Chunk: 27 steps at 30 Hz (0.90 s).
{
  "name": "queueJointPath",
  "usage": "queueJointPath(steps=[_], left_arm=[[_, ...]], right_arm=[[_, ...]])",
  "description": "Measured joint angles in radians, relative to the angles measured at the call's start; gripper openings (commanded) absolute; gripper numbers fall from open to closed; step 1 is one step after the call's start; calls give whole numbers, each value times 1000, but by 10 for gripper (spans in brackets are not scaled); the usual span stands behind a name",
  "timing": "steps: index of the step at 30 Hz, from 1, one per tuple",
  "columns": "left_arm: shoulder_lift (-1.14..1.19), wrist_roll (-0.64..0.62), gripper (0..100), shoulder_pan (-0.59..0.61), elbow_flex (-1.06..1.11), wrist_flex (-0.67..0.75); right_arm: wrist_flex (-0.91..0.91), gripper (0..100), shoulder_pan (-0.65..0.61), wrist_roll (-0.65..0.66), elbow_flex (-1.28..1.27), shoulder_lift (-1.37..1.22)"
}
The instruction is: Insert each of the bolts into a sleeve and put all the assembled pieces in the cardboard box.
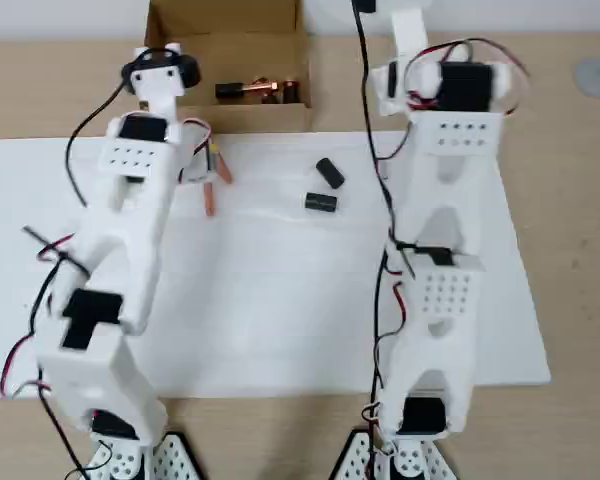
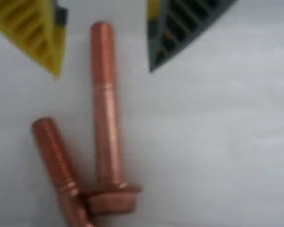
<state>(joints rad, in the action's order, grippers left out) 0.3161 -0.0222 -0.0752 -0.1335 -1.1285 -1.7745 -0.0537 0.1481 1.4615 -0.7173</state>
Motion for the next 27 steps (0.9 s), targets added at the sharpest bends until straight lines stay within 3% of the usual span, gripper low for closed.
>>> queueJointPath(steps=[13, 27], left_arm=[[302, -74, 132, -32, -265, 5], [446, -118, 132, 2, -384, 5]], right_arm=[[11, 256, 38, 107, -864, 552], [172, 256, 187, 233, -1293, 944]])
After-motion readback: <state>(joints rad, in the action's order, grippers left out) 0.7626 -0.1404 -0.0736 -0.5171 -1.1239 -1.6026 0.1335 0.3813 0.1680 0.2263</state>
